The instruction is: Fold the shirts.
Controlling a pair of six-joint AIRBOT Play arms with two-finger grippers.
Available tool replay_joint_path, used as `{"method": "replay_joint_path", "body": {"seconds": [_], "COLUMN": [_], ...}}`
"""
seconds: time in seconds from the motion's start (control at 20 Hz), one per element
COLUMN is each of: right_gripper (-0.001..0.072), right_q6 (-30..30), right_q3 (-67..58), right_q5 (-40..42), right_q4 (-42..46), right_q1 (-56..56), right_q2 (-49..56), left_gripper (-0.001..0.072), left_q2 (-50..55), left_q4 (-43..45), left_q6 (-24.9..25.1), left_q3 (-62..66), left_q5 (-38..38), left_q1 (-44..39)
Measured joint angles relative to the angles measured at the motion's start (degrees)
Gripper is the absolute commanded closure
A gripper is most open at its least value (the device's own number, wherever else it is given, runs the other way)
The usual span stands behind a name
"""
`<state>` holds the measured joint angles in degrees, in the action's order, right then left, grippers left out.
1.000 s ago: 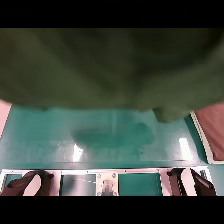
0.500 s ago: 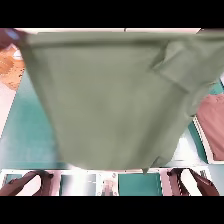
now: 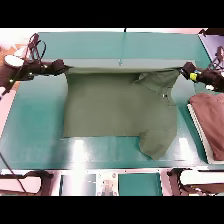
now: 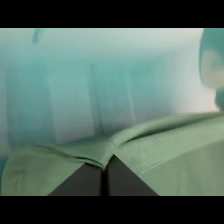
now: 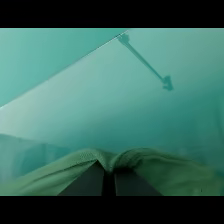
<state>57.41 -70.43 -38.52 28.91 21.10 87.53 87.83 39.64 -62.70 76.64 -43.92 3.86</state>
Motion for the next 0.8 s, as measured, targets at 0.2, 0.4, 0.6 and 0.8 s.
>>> {"method": "replay_joint_path", "body": {"seconds": [0.2, 0.4, 0.6, 0.8], "right_gripper": [0.0693, 0.0693, 0.0693, 0.0693], "right_q6": [0.46, 0.68, 0.76, 0.81], "right_q3": [-11.13, -15.15, -17.59, -18.84], "right_q5": [-2.03, -2.89, -2.8, -0.94], "right_q4": [-0.02, 0.09, -1.22, -1.79], "right_q1": [-0.44, -0.17, -1.11, -2.43], "right_q2": [10.56, 13.86, 14.78, 15.06], "left_gripper": [0.0686, 0.0686, 0.0686, 0.0685], "left_q2": [4.5, 5.81, 6.16, 6.25], "left_q4": [-0.85, -0.94, -1.25, -1.44], "left_q6": [0.04, 0.13, 0.2, 0.2], "left_q3": [3.43, 4.94, 6.6, 7.17], "left_q5": [4.9, 7.3, 9.57, 10.86], "left_q1": [-0.35, -0.44, -0.44, -0.46]}}
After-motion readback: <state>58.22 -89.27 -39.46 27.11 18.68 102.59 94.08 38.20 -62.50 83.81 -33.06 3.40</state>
